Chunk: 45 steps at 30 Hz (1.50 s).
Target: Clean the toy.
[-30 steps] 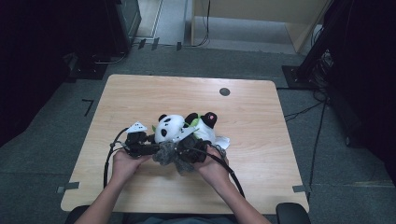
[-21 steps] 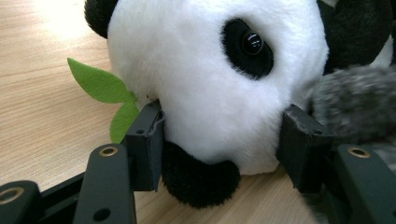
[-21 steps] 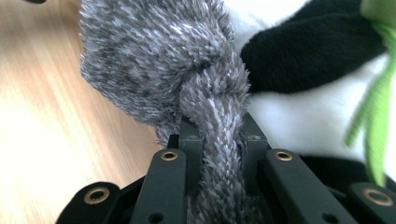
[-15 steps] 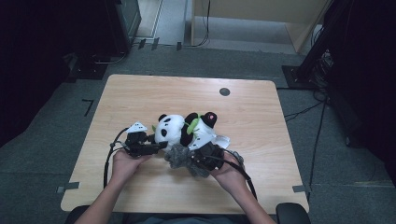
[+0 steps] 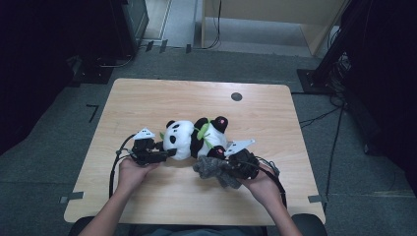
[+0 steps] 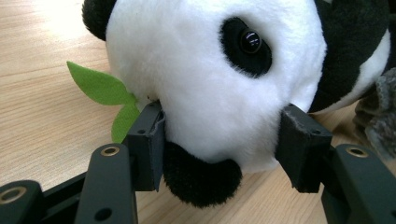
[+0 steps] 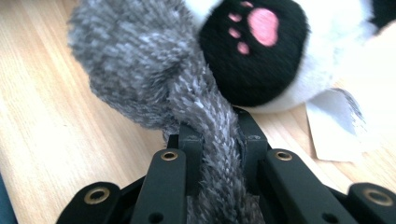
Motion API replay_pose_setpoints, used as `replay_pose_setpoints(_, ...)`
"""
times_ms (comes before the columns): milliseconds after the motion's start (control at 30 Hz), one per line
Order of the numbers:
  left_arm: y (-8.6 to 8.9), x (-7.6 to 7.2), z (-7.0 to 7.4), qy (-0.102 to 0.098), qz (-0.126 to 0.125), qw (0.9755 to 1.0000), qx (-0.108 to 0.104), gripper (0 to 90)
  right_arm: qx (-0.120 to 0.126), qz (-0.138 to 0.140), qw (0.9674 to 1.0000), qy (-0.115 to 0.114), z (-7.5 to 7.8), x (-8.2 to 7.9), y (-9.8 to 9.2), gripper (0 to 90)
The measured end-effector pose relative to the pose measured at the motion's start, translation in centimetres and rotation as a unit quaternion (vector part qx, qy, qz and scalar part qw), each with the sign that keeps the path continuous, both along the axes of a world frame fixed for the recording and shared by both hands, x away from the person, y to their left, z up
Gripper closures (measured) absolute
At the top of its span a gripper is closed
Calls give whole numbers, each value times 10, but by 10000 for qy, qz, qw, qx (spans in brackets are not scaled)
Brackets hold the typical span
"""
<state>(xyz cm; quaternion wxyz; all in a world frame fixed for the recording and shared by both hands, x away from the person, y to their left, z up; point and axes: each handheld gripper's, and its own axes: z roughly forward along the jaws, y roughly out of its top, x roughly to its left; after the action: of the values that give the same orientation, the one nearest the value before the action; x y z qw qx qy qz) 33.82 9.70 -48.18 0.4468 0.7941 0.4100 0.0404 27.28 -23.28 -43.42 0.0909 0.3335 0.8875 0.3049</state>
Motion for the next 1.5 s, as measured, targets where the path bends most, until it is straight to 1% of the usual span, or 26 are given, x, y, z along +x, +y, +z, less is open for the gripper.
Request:
replay_pose_setpoints(67, 0, 0, 0, 4, -7, 10000, 1, 412, 14, -66, 10000, 3, 0, 2, -6, 763)
replay_pose_setpoints(100, 0, 0, 0, 3, -15, 10000, 4, 413, 9, -96, 9999, -36, 0, 3, -9, 754)
replay_pose_setpoints(133, 0, 0, 0, 2, -17, 10000, 5, 414, -13, -152, 9999, -76, 0, 4, -12, 755)
replay_pose_setpoints(267, -1, 0, 0, 10, -15, 10000, 0, 418, 5, -375, 9992, -101, 0, 10, -26, 764)
replay_pose_setpoints(333, -1, 0, 0, 10, -12, 10000, 5, 421, 102, -497, 9987, -56, 1, 13, -32, 767)
replay_pose_setpoints(400, -1, 0, 0, 8, -12, 10000, 9, 423, 195, -629, 9978, -24, 1, 17, -39, 767)
replay_pose_setpoints(533, -1, -1, 0, 2, -15, 10000, 18, 426, 244, -855, 9959, -133, 4, 24, -50, 766)
replay_pose_setpoints(567, -1, -1, 0, -3, -16, 10000, 25, 426, 239, -934, 9952, -179, 5, 28, -54, 767)
replay_pose_setpoints(633, -1, -1, 0, -10, -13, 10000, 30, 427, 228, -959, 9950, -180, 5, 30, -56, 767)
replay_pose_setpoints(667, -1, -1, 0, -17, -11, 10000, 36, 428, 212, -1054, 9940, -188, 5, 35, -60, 768)
replay_pose_setpoints(733, -1, -1, 0, -30, -9, 10000, 52, 428, 209, -1092, 9936, -186, 5, 38, -62, 768)
replay_pose_setpoints(800, -1, -1, -1, -44, -3, 10000, 61, 429, 227, -1213, 9922, -162, 4, 43, -68, 770)
replay_pose_setpoints(967, -1, -1, -1, -71, 3, 10000, 51, 428, 404, -1404, 9892, -112, 3, 52, -79, 771)
replay_pose_setpoints(1067, -1, -1, -1, -90, 9, 9999, 57, 427, 399, -1468, 9882, -167, 4, 56, -84, 771)
replay_pose_setpoints(1200, -1, -1, -1, -92, 15, 9999, 54, 425, 538, -1655, 9846, -183, 6, 63, -93, 772)
replay_pose_setpoints(1333, -1, -1, -1, -94, 15, 9999, 51, 423, 620, -1846, 9807, -176, 4, 73, -102, 772)
replay_pose_setpoints(1433, -1, -1, -1, -88, 24, 9999, 42, 423, 638, -1986, 9779, -160, 1, 80, -109, 772)
replay_pose_setpoints(1500, -1, -1, -1, -87, 22, 10000, 44, 423, 645, -2111, 9752, -153, -1, 85, -115, 771)
